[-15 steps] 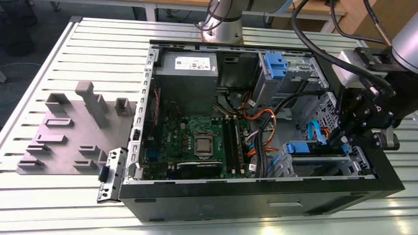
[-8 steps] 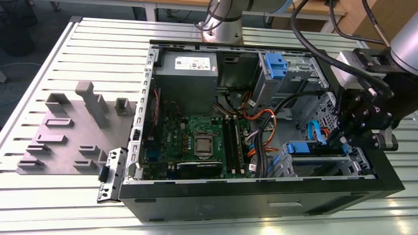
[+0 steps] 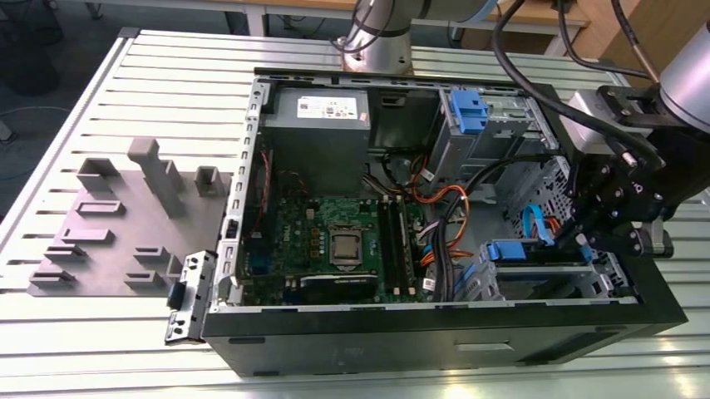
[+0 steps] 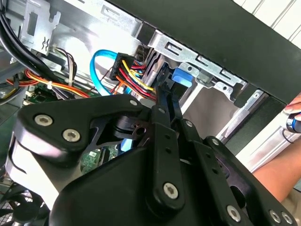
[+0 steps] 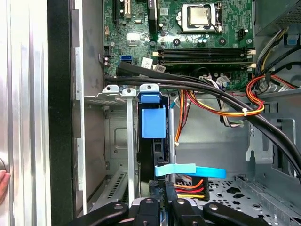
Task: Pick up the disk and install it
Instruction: 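Insert the second disk wire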
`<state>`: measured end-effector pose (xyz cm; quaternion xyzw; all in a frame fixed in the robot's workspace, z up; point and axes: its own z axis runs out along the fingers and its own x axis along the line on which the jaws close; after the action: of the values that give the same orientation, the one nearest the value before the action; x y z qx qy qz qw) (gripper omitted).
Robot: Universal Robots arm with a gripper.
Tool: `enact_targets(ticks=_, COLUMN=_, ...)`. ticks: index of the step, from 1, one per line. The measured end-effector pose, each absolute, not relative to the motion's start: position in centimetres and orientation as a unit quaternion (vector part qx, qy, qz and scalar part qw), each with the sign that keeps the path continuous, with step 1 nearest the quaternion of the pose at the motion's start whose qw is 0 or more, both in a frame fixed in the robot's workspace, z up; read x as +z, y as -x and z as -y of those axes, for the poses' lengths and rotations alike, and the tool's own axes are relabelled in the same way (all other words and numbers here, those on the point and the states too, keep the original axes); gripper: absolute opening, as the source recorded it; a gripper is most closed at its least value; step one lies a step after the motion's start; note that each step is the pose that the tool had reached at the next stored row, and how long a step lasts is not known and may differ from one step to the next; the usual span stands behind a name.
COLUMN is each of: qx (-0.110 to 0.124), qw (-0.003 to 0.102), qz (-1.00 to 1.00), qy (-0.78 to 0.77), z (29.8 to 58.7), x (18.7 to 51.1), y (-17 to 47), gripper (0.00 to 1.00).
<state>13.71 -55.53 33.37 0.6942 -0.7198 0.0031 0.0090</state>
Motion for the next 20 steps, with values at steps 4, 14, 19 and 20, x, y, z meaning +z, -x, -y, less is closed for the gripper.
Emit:
enact_targets(ticks=4, qx=0.003, qw=0.009, qz=0.720, qy=-0.694, z=55.53, x=33.01, y=-13.71, gripper=0.16)
enact_targets(ticks=14, qx=0.003, qw=0.009, qz=0.720, qy=-0.694, z=55.53, x=32.96, y=-13.71, gripper=0.18)
enact_targets(ticks=19, qx=0.003, qw=0.009, qz=0.720, qy=-0.694, z=55.53, x=32.95, y=-13.71, gripper=0.24)
enact_targets(ticks=20, qx=0.003, qw=0.009, qz=0.720, qy=-0.694, z=55.53, x=32.99, y=-13.71, gripper=0.24)
